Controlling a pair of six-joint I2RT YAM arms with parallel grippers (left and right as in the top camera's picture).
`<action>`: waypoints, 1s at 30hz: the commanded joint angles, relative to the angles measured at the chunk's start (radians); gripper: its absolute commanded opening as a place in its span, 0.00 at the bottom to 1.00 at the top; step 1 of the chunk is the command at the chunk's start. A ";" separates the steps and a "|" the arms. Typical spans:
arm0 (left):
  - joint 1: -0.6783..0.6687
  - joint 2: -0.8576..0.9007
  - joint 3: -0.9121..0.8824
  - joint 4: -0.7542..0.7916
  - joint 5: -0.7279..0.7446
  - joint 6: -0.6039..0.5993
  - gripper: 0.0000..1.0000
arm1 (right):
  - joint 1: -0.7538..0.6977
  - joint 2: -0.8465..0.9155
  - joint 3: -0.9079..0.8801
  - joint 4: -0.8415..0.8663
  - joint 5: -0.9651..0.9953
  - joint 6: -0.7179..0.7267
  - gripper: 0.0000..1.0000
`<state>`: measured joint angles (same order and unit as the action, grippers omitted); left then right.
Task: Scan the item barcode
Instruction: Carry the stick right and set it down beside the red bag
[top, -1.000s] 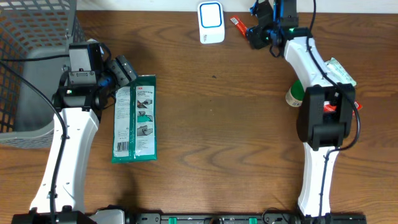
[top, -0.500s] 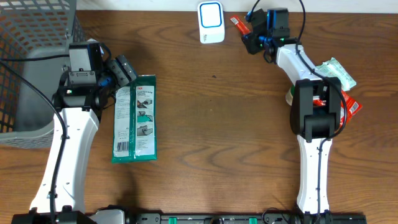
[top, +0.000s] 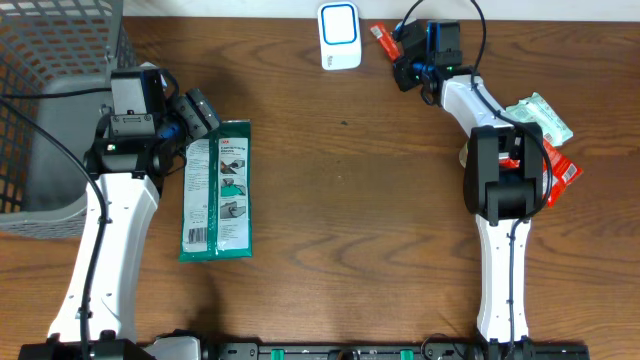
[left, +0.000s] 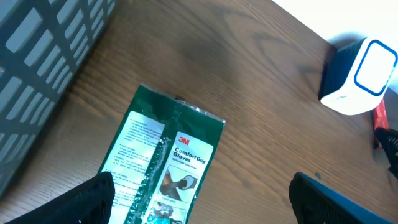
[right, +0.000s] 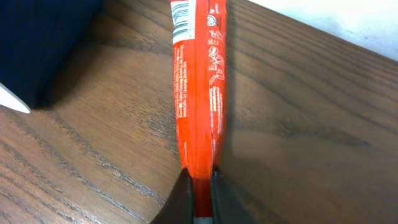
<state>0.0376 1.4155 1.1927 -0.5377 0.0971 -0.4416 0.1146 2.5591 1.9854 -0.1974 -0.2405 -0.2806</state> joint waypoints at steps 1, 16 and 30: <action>0.003 -0.011 0.015 -0.001 -0.020 0.002 0.90 | -0.010 -0.032 0.010 -0.041 0.008 -0.004 0.01; 0.003 -0.011 0.015 -0.001 -0.020 0.002 0.90 | -0.037 -0.590 0.010 -0.631 0.053 0.196 0.01; 0.003 -0.011 0.015 -0.001 -0.020 0.002 0.90 | -0.221 -0.692 -0.108 -1.069 0.501 0.550 0.01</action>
<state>0.0376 1.4155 1.1927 -0.5381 0.0971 -0.4416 -0.0639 1.8488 1.9553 -1.2789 0.0494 0.1291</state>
